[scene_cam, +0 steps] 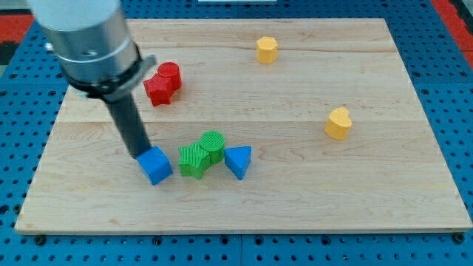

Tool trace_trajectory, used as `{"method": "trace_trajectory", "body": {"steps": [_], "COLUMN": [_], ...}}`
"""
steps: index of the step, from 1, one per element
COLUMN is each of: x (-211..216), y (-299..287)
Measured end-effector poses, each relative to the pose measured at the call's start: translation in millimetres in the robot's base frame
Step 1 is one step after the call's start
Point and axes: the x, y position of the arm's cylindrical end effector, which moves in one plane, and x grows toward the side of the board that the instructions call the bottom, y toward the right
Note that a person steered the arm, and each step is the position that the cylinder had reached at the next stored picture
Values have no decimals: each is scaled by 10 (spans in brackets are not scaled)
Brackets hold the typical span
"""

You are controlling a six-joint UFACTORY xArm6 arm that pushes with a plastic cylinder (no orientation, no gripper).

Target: Separate the red blocks

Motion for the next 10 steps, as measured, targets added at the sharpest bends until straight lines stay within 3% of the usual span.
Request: {"method": "trace_trajectory", "body": {"steps": [1, 2, 4, 5, 6, 8, 9, 10], "x": [26, 653, 395, -108, -666, -1420, -1532, -1617], "y": [-374, -257, -258, -900, -1057, 407, 797, 272]}}
